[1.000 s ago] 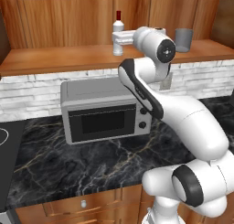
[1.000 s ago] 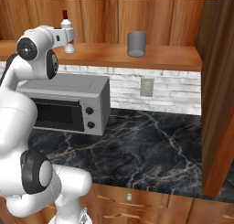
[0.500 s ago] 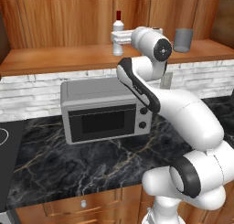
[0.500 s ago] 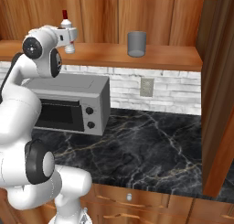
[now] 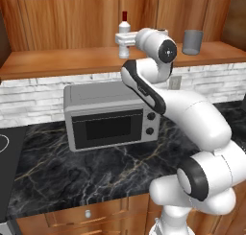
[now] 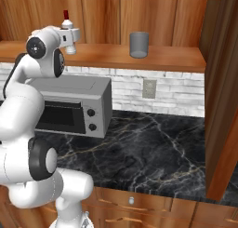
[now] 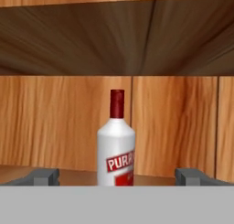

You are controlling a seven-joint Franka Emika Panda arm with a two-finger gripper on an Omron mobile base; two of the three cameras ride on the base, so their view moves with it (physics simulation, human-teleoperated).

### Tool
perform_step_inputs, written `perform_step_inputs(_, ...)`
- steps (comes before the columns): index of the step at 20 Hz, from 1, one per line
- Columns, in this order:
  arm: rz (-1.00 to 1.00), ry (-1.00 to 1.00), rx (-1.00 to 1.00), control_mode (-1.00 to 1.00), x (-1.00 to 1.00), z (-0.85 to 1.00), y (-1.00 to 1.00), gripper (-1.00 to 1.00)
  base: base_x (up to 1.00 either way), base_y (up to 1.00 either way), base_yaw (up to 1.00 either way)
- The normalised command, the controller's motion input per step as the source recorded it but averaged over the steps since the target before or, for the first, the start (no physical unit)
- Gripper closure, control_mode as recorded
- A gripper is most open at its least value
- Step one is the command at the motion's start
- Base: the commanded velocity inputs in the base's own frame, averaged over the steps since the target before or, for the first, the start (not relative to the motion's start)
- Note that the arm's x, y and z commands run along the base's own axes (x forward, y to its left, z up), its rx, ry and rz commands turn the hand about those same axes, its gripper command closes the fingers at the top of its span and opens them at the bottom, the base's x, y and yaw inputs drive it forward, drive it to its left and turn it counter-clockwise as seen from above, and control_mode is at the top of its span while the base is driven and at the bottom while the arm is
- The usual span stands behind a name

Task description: There is a bowl on the dining counter. Grab a lemon wedge from the fridge and place it in the bowl. Then get the liquor bottle and glass cup from the cabinet and place them next to the bowl.

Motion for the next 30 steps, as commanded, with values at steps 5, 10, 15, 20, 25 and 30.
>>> perform_step_inputs(5,0.00,0.00,0.00,-1.00,0.27,0.00,0.00,-1.00,0.00,0.00,0.00)
perform_step_inputs(10,0.00,0.00,0.00,-1.00,0.26,0.00,0.00,-1.00,0.00,0.00,0.00)
perform_step_inputs(15,0.00,0.01,0.00,-1.00,0.24,0.00,0.07,-1.00,0.00,0.00,0.00)
perform_step_inputs(20,0.00,0.02,0.00,-1.00,0.24,0.00,0.08,-1.00,0.00,0.00,0.00)
perform_step_inputs(25,0.00,0.03,0.00,-1.00,0.19,0.00,0.06,-1.00,0.00,0.00,0.00)
perform_step_inputs(30,0.00,0.04,0.00,-1.00,0.11,0.00,0.07,-1.00,0.00,0.00,0.00)
